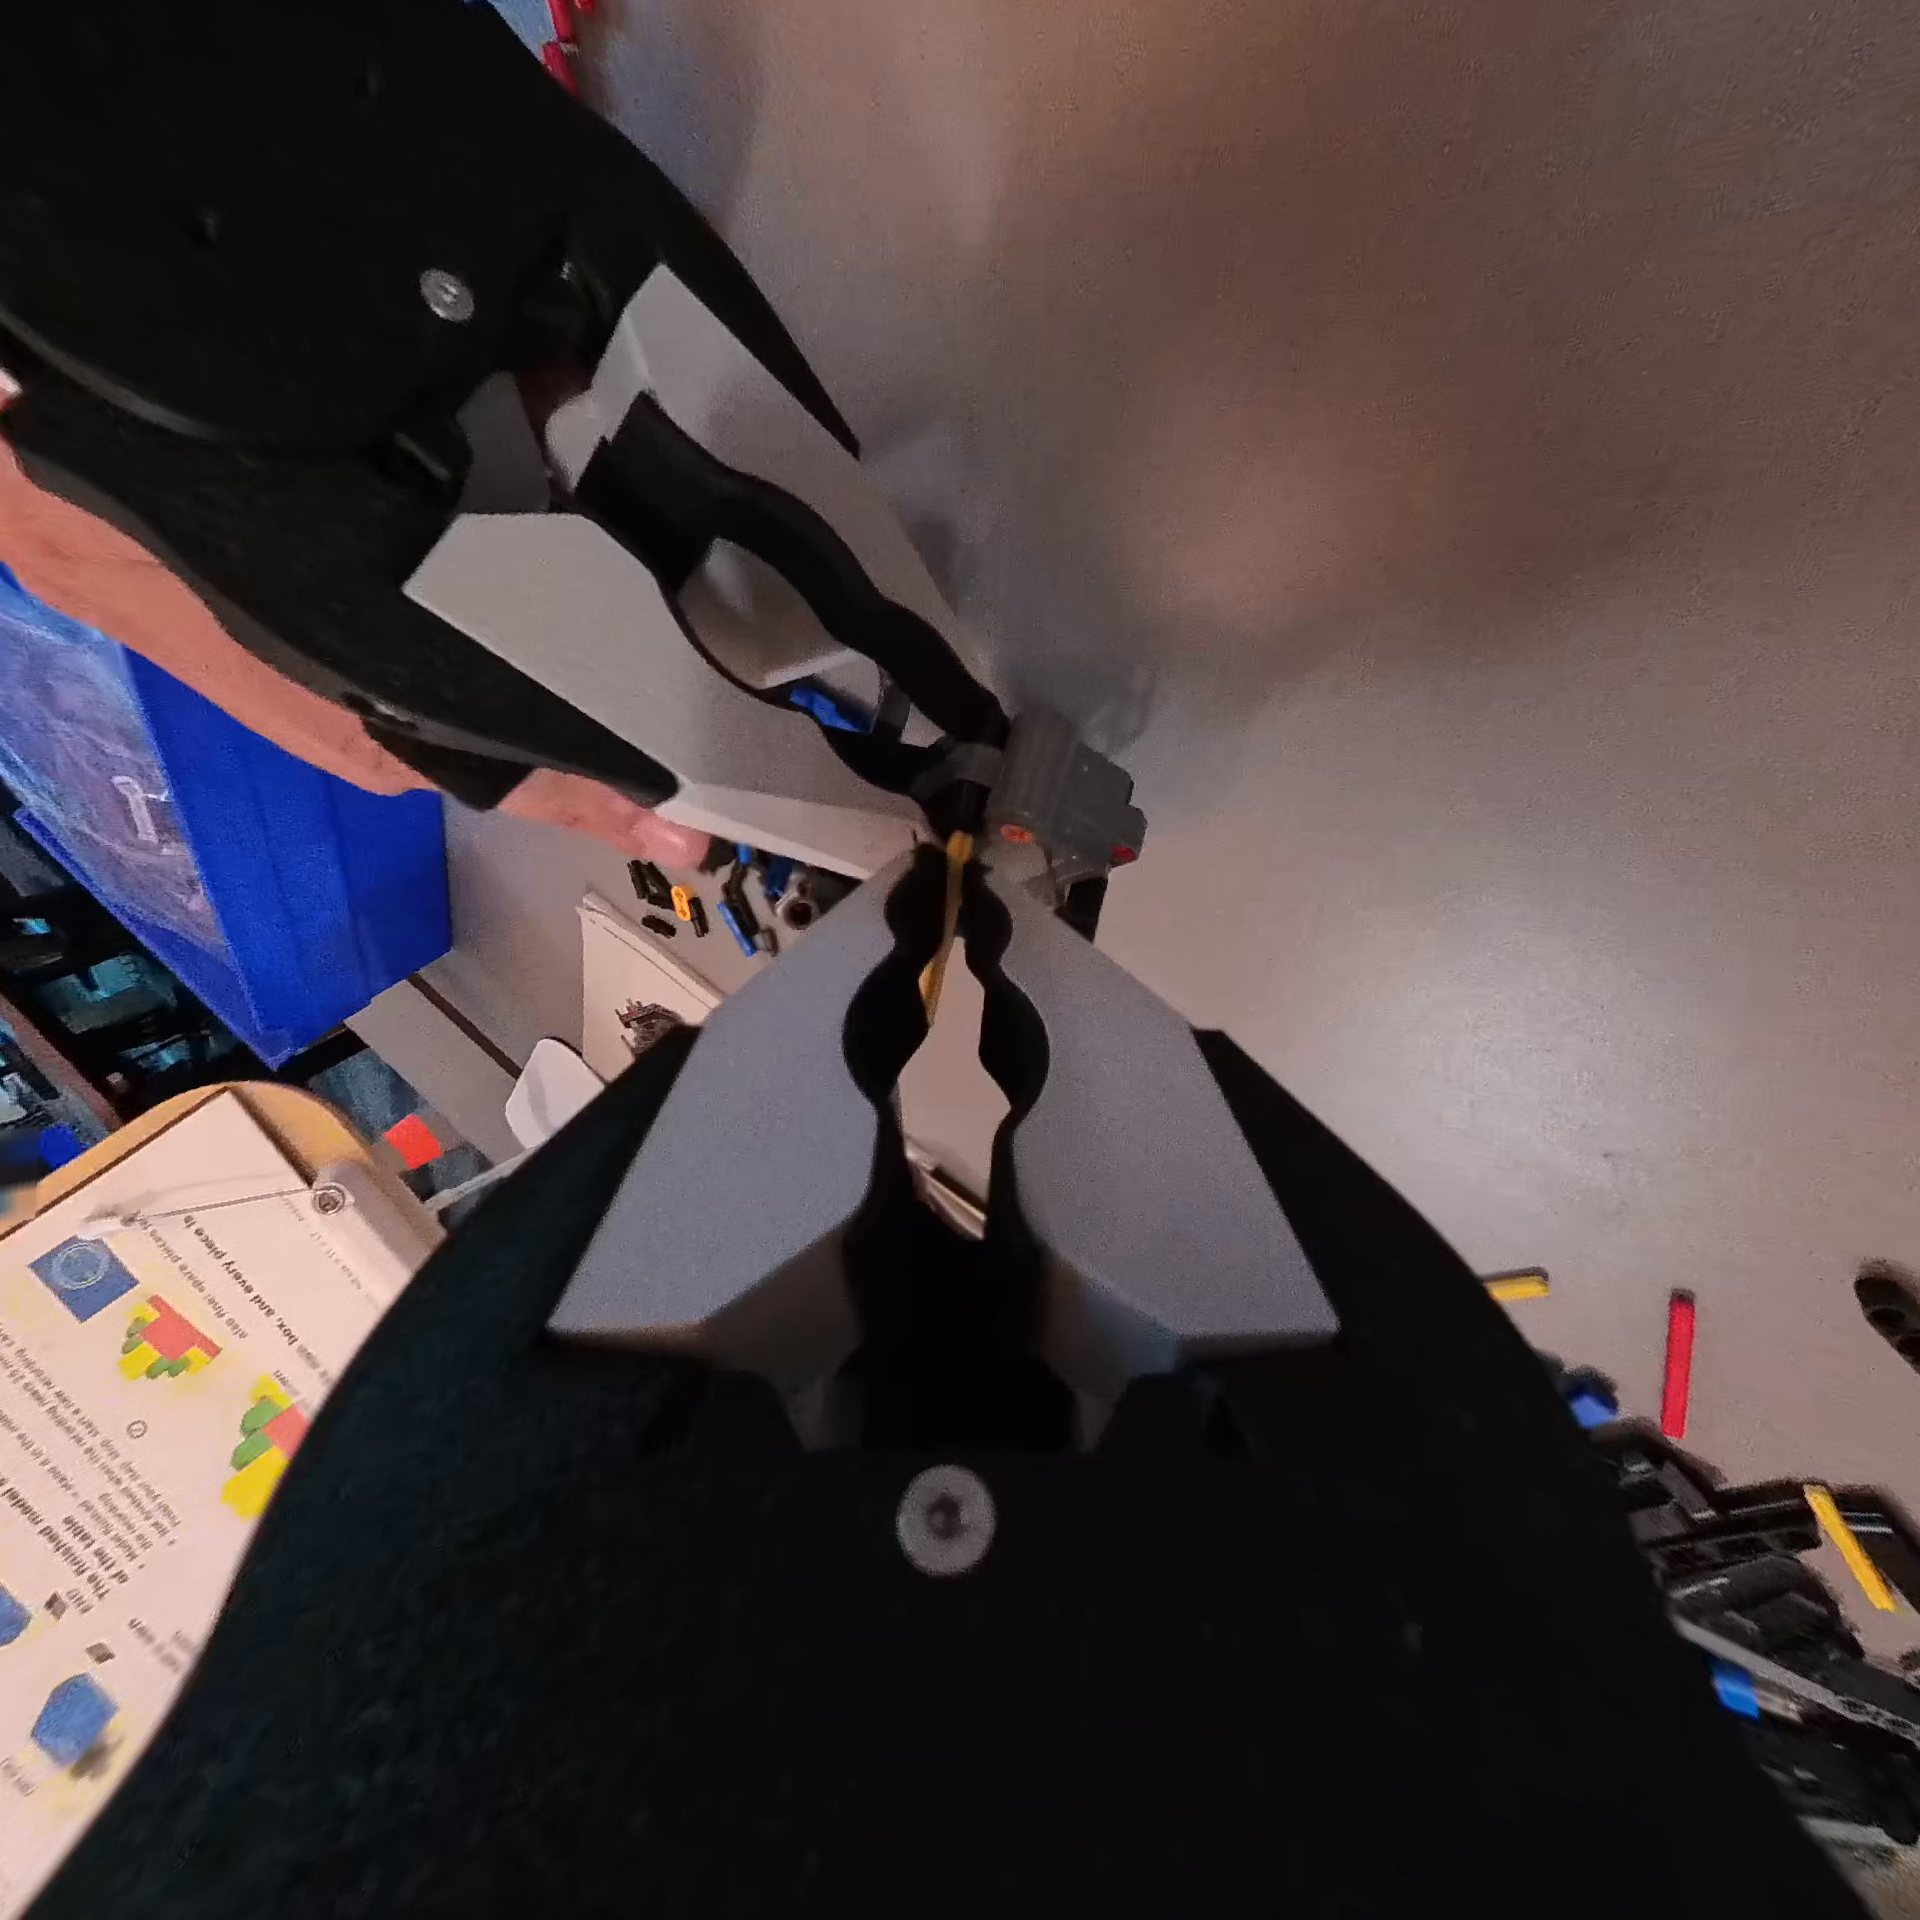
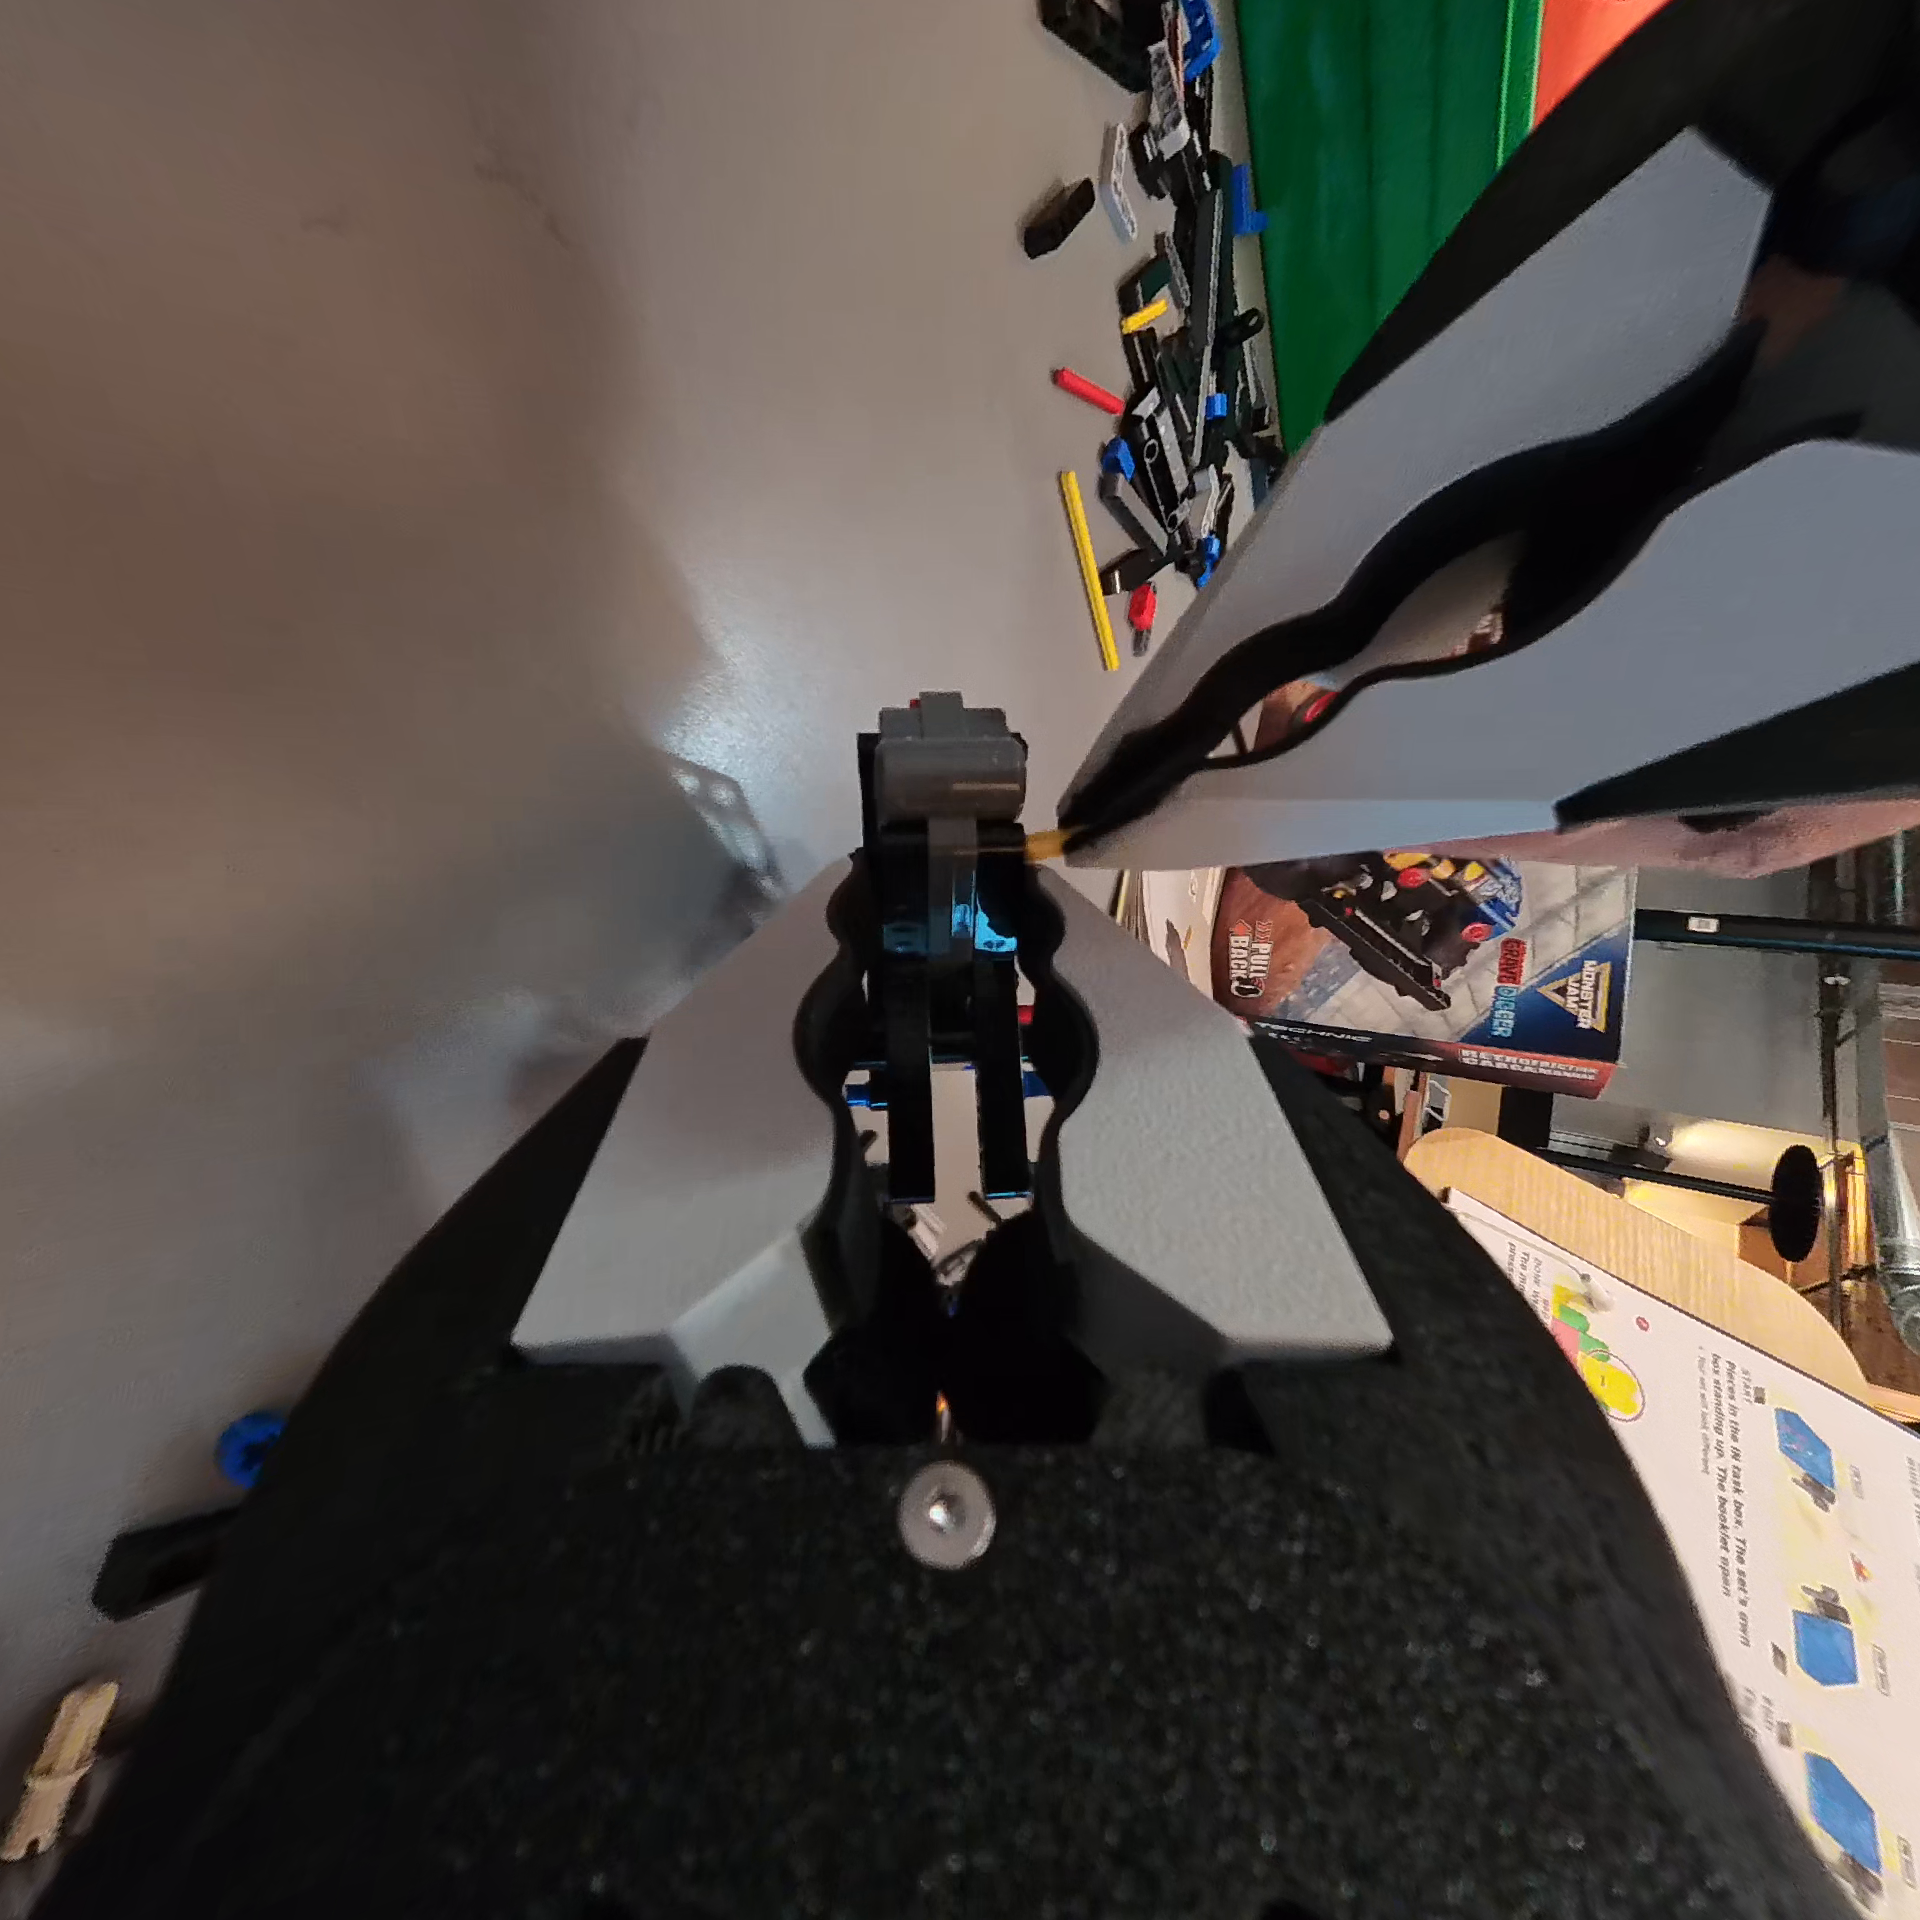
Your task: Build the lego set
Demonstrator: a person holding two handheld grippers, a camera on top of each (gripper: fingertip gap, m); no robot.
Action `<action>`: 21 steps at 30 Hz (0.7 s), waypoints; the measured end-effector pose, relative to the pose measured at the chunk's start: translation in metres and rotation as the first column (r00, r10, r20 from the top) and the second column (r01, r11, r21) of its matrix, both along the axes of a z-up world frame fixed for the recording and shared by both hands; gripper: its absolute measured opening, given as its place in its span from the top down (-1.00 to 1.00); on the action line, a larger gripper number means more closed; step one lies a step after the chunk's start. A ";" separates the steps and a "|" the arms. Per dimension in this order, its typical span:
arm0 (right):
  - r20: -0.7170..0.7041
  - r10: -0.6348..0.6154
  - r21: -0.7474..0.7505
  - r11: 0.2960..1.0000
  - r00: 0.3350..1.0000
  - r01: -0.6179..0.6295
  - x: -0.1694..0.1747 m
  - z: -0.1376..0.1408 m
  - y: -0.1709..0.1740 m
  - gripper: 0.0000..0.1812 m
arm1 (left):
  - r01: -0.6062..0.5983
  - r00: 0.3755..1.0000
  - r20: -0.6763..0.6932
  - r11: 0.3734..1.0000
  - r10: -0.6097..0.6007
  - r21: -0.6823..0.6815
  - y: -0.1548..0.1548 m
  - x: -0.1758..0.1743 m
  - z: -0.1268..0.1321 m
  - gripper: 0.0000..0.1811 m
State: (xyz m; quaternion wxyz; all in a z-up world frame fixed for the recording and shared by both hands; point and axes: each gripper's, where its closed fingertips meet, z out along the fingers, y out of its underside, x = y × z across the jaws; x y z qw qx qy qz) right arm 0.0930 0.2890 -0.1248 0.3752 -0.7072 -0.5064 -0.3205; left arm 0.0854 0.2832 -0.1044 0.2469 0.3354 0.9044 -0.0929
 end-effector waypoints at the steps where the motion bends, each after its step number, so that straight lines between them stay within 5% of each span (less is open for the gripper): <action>1: 0.009 0.000 0.004 1.000 1.000 0.000 0.000 0.001 0.000 0.72 | 0.006 1.000 0.005 1.000 -0.007 0.002 0.000 0.000 0.000 0.98; 21: 0.035 0.002 0.004 1.000 0.999 -0.002 0.000 -0.002 0.001 0.72 | -0.092 0.990 -0.105 0.995 0.095 0.031 -0.001 -0.003 -0.001 0.98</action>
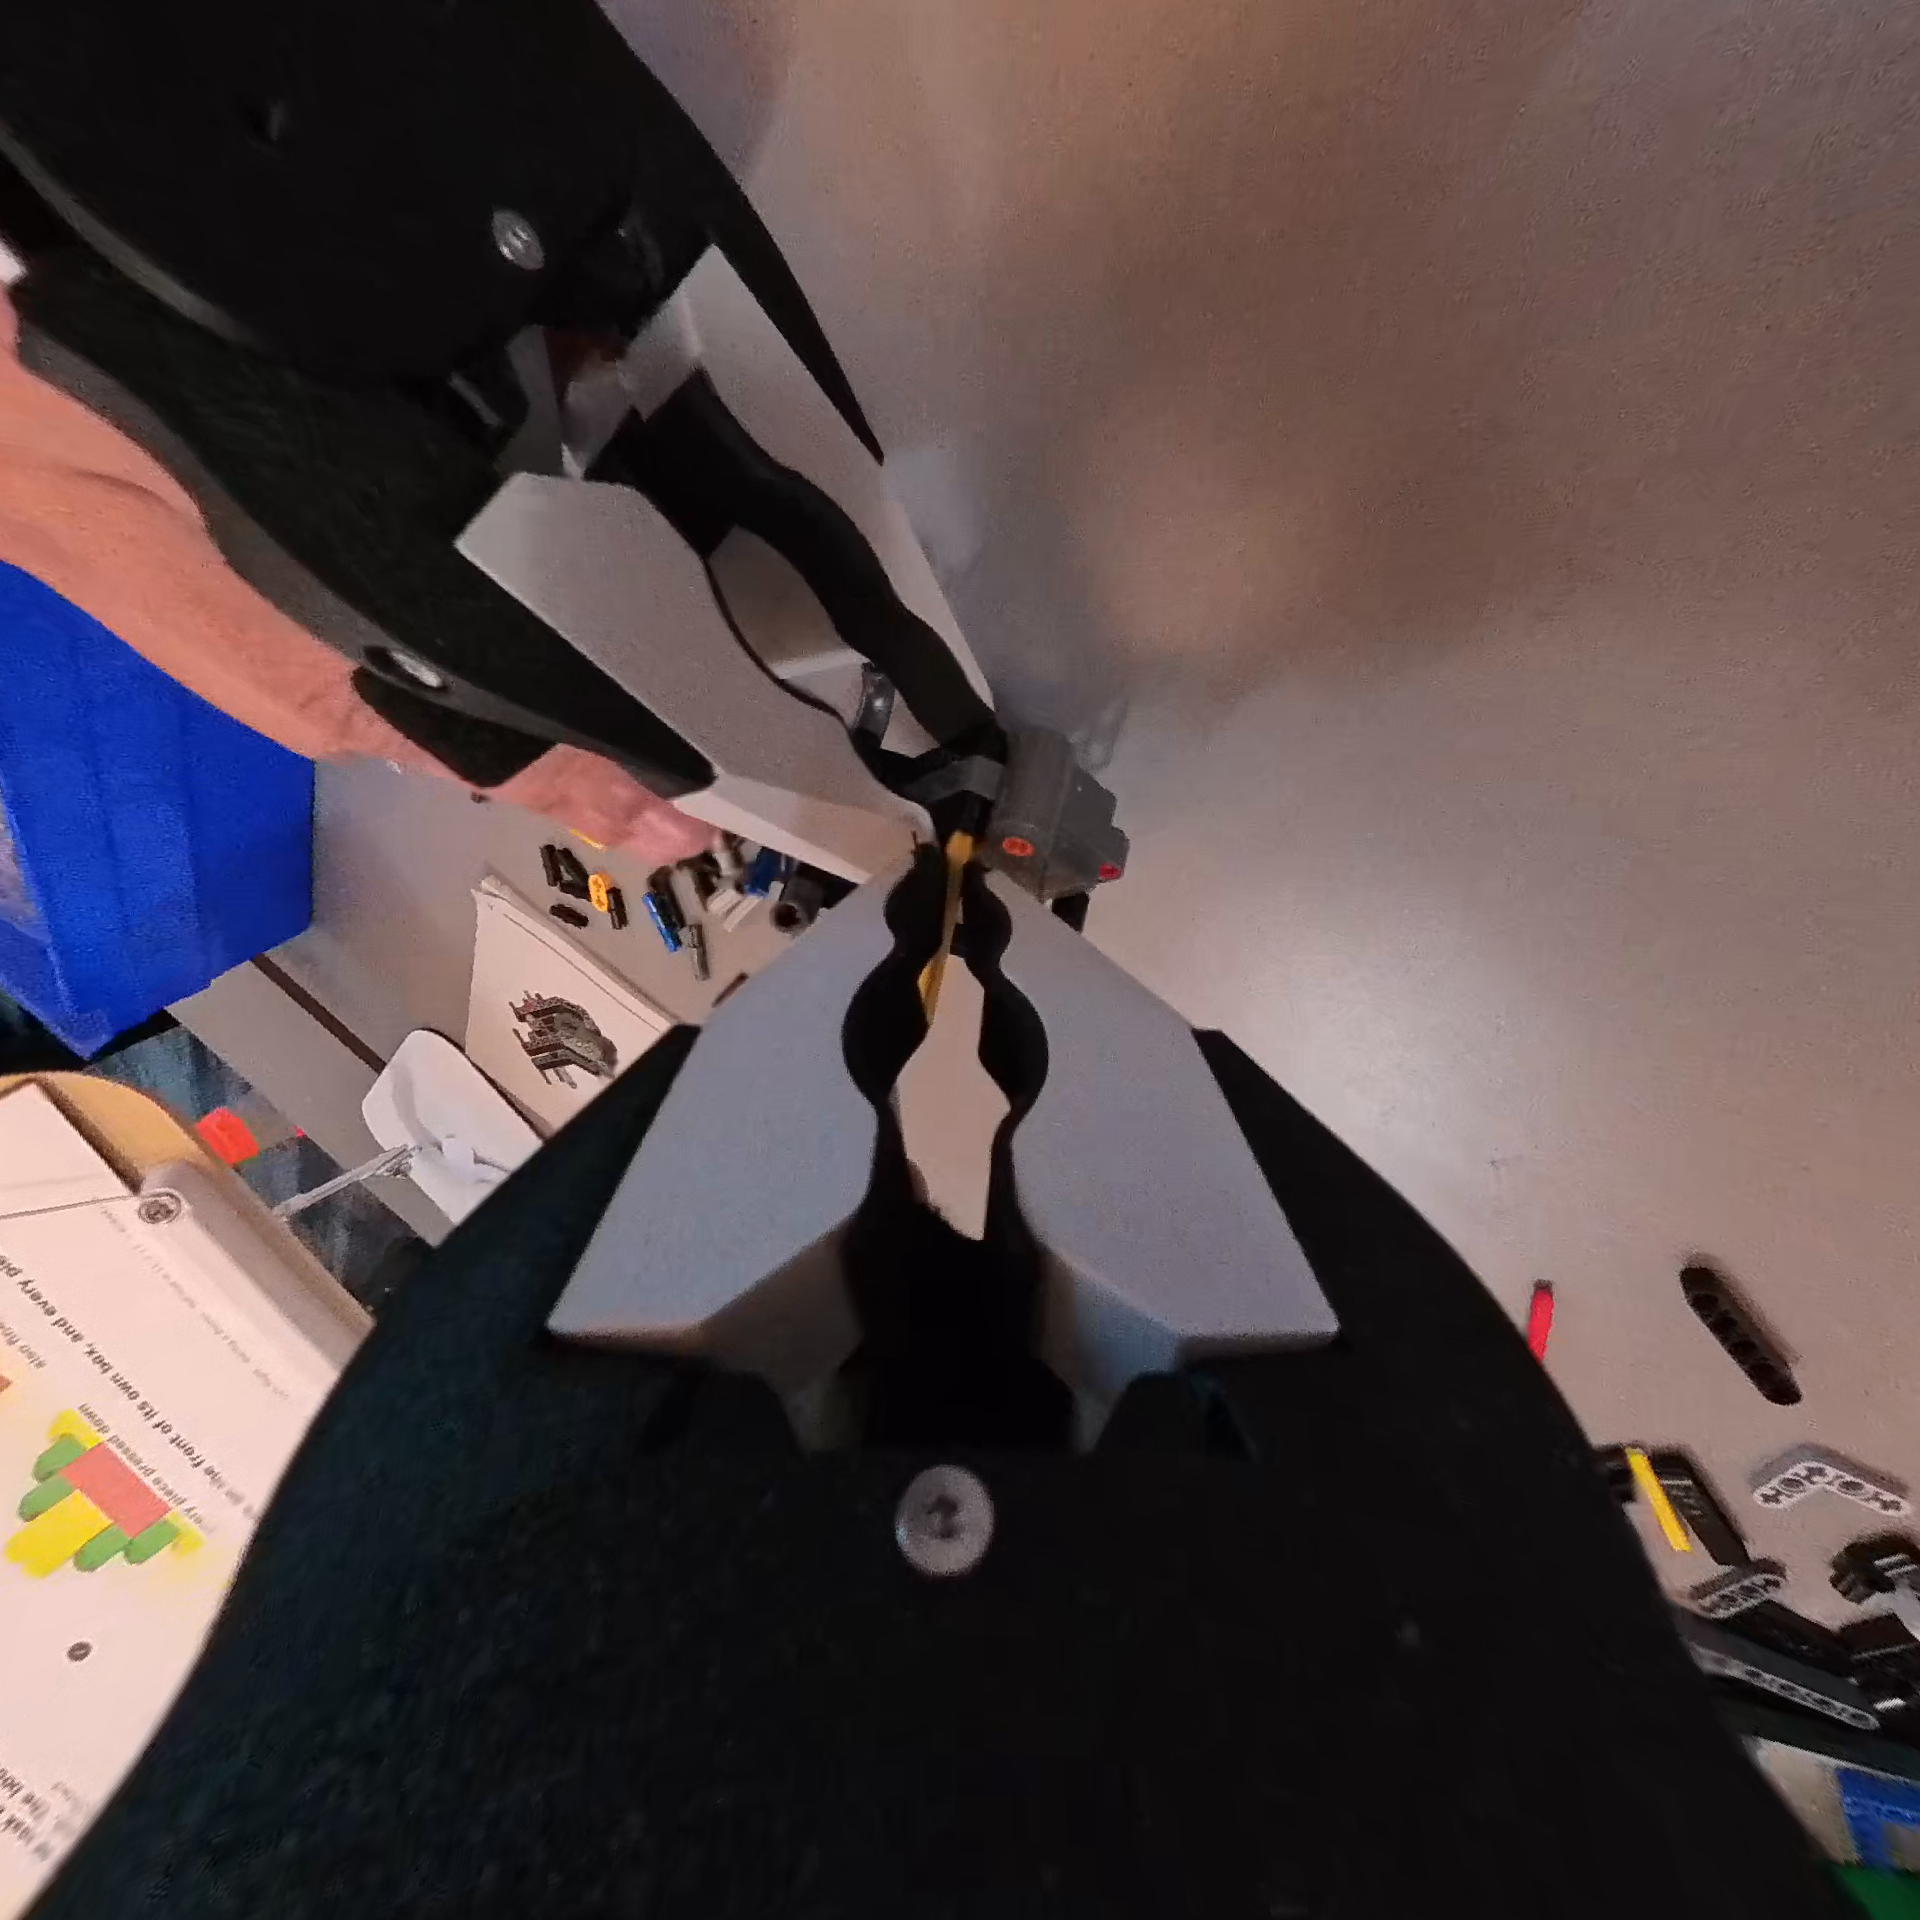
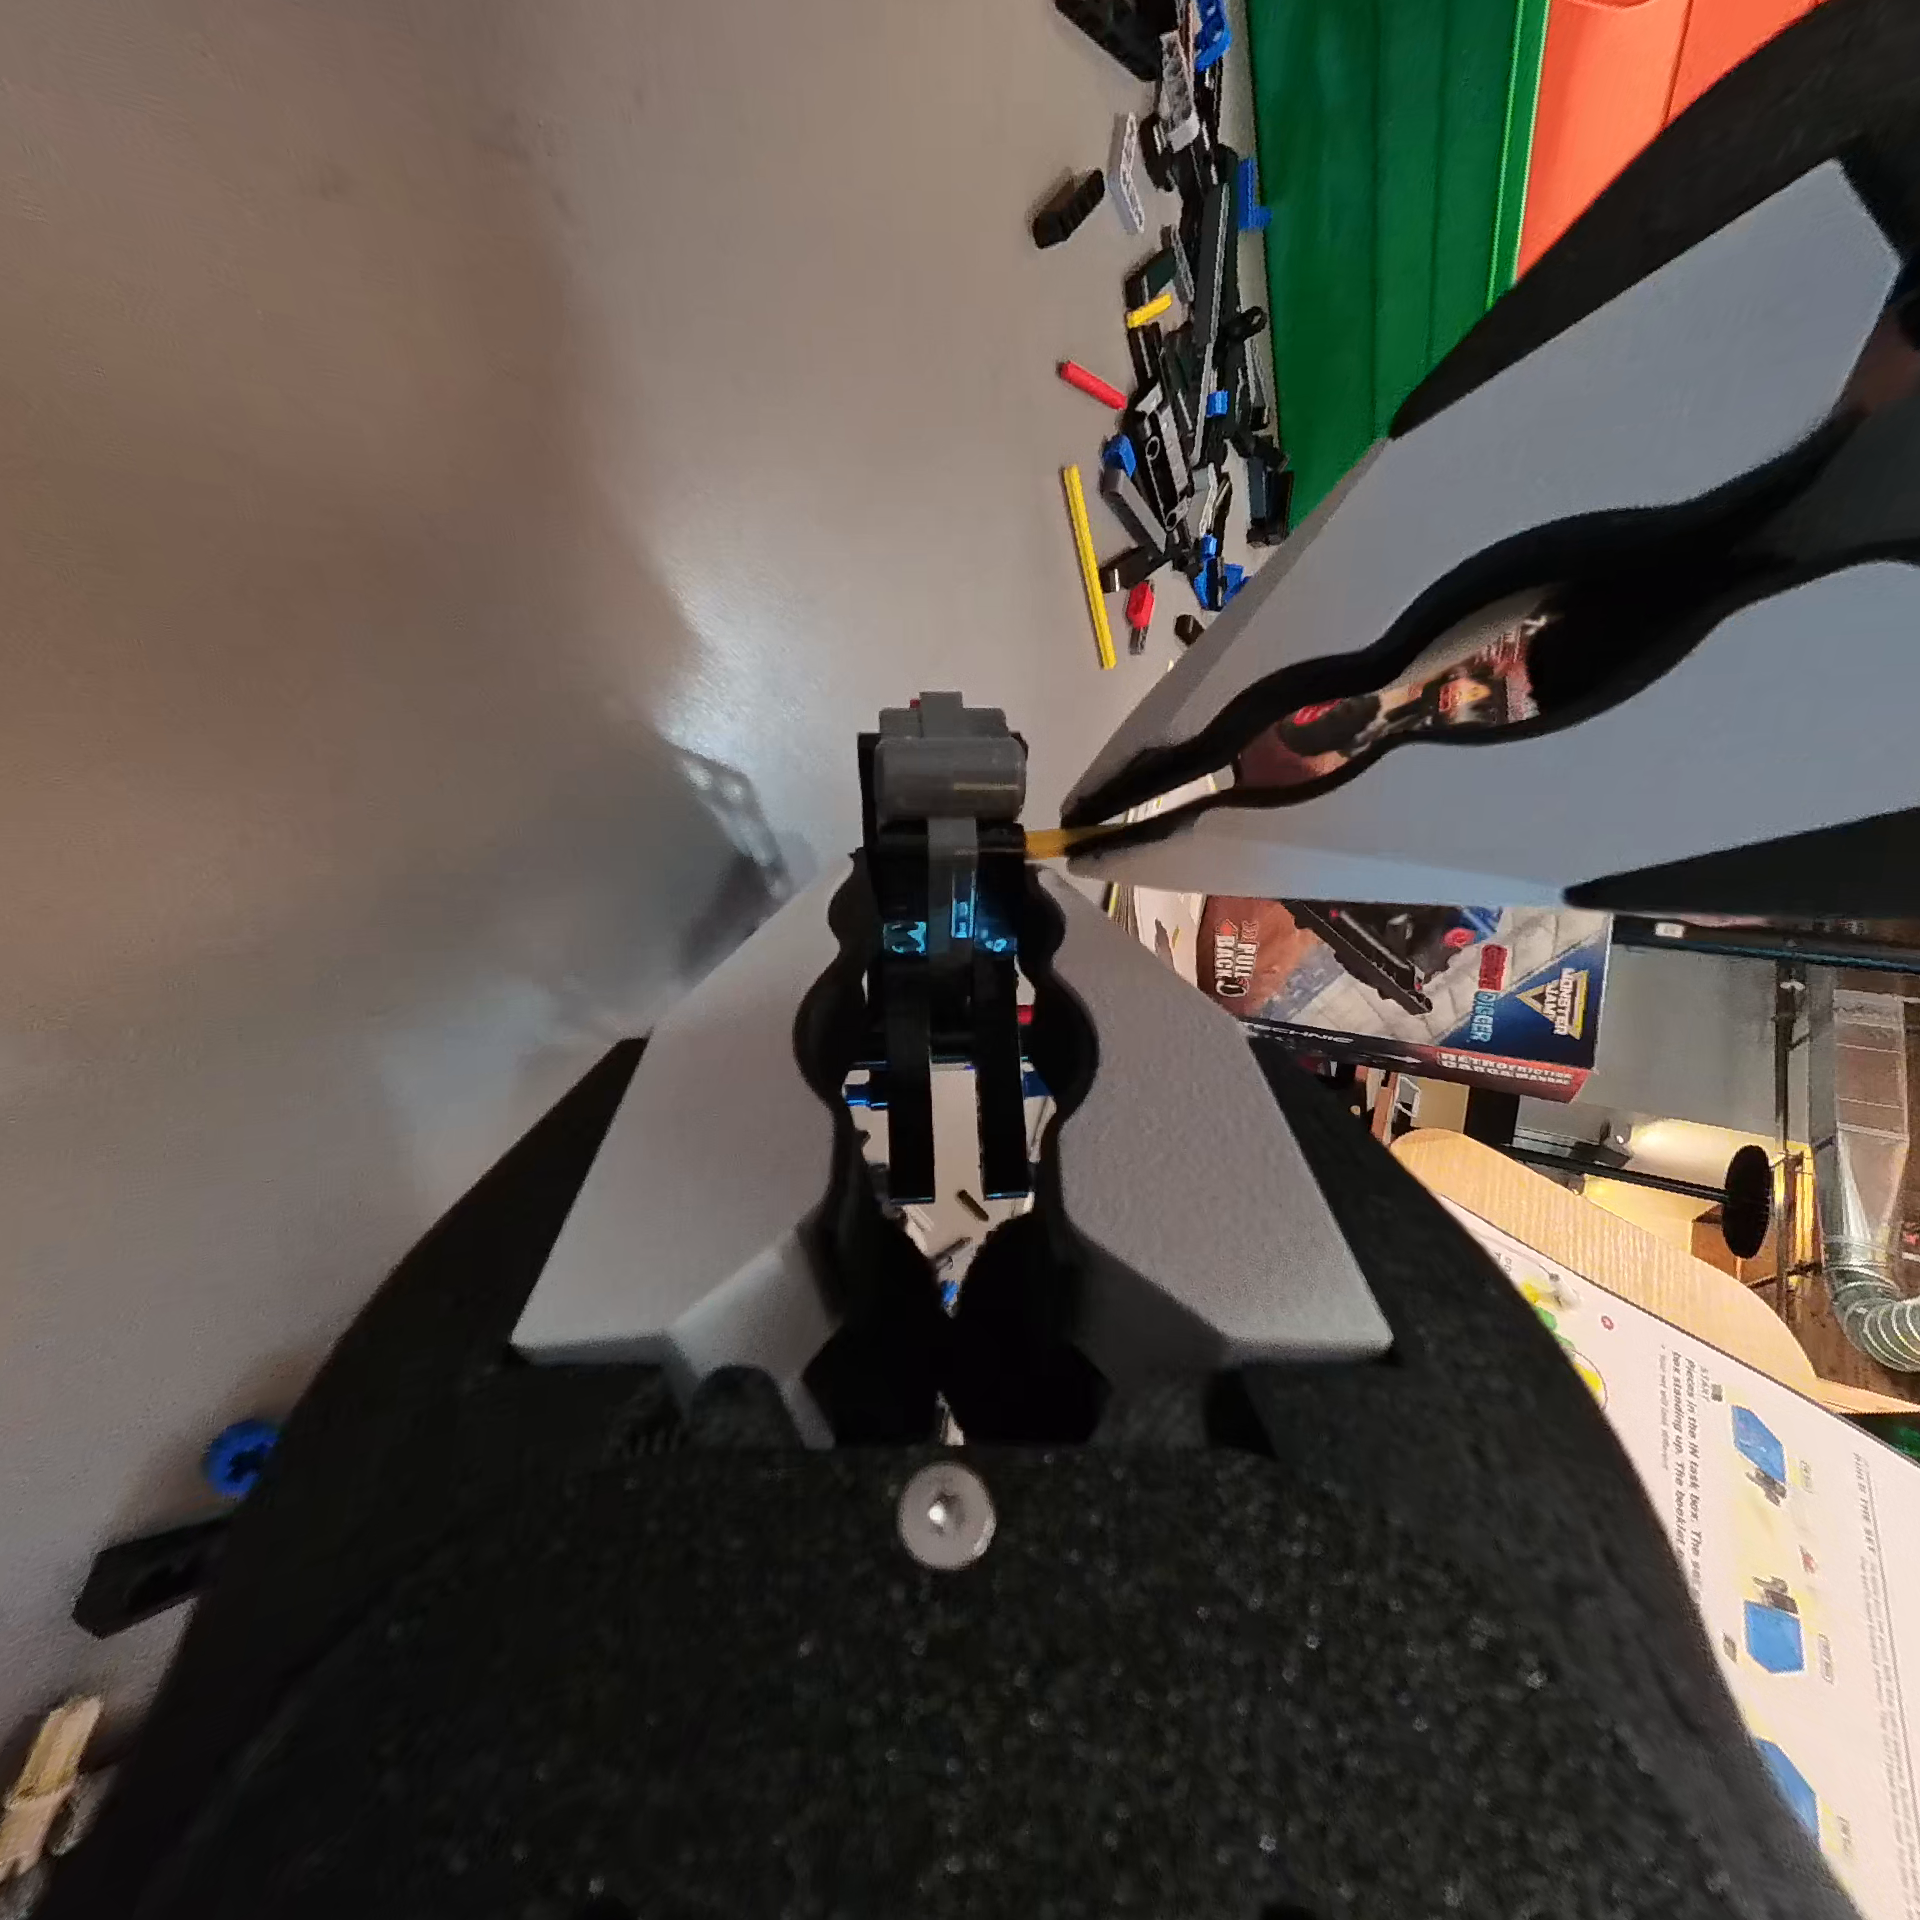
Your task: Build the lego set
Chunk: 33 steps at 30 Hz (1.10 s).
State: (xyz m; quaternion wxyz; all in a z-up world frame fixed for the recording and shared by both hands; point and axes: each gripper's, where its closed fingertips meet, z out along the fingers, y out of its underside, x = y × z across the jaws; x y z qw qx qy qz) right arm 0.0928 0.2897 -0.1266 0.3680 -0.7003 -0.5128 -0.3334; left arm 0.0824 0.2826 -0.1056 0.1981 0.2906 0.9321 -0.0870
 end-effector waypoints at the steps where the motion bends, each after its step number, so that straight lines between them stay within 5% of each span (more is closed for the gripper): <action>1: 0.002 -0.002 -0.002 1.000 1.000 0.002 0.000 0.000 0.000 0.72 | -0.014 1.000 -0.006 1.000 0.014 0.001 0.000 0.000 0.000 0.98; 12: 0.077 -0.048 0.006 0.999 0.996 0.047 0.009 -0.003 0.003 0.73 | -0.148 0.986 -0.076 0.988 0.150 0.034 0.003 0.005 -0.006 0.98; 33: -0.154 -0.022 0.052 0.998 0.988 0.031 0.003 0.009 0.006 0.72 | -0.195 0.975 -0.127 0.974 0.181 -0.111 0.004 0.007 0.007 0.96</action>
